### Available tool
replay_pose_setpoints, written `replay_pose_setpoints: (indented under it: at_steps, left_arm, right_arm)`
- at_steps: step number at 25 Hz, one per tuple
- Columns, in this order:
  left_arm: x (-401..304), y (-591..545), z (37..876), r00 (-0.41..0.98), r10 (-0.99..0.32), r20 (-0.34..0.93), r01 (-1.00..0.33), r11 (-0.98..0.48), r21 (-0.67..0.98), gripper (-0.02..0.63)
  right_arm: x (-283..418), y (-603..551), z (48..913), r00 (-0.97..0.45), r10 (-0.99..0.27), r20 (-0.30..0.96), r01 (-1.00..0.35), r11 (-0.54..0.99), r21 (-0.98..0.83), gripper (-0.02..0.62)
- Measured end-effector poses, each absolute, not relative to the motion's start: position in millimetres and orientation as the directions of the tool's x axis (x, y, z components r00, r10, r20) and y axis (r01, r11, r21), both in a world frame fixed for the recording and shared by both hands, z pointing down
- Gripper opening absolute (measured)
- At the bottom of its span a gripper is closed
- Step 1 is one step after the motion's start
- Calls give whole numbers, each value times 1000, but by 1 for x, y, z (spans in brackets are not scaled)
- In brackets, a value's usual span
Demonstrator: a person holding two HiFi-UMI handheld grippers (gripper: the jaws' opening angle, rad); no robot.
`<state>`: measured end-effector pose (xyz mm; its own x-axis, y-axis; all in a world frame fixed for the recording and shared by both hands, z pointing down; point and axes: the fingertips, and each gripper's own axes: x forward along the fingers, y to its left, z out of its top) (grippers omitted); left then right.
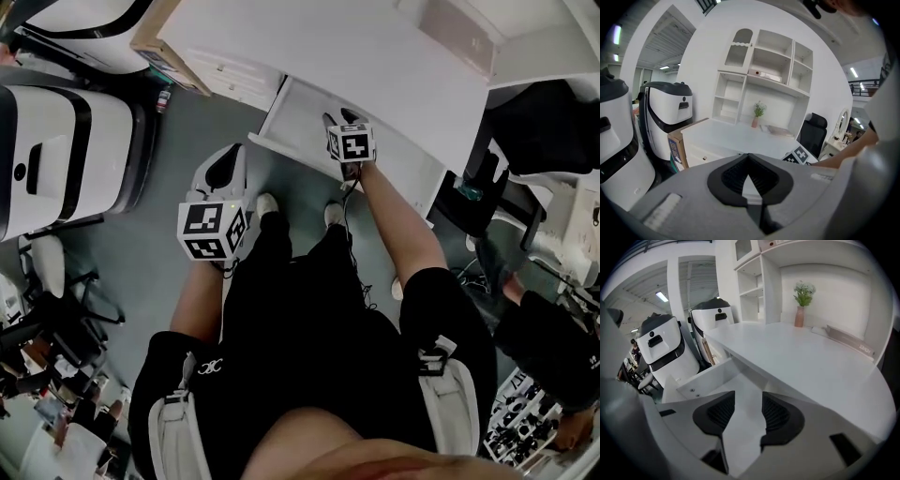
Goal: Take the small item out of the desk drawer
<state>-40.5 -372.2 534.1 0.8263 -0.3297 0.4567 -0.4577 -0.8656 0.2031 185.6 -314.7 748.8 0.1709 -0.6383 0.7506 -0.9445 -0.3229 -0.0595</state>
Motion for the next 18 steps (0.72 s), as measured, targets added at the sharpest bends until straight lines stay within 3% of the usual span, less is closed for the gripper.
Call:
replay_pose_setpoints:
  at_steps: [18]
  left_arm:
    - [-49,-393,594,771,-323,548,-491,-850,190,14]
  right_arm:
    - [243,-330,827,355,-617,702,-839,-542,-52,173]
